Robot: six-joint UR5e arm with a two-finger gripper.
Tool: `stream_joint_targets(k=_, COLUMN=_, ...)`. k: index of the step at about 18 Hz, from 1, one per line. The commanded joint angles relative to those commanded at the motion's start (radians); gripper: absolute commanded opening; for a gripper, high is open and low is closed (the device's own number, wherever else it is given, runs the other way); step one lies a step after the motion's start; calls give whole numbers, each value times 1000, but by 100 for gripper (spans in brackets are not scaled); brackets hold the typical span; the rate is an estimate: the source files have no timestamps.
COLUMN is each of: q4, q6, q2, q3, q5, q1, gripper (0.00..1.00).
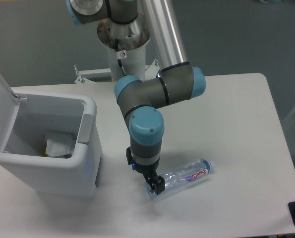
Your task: Place the trash in the trash can
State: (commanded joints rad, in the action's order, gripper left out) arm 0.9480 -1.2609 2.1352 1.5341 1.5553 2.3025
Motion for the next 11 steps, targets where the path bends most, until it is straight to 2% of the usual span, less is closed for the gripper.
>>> stream_joint_targets(k=3, q4=-2, q6=0, q2=21, q3=-25, q5=26, q1=0, gripper=100)
stream_joint_targets(k=11, q4=-12, q6=6, q2=66, q3=-35, q5=49, q1=0, gripper=100)
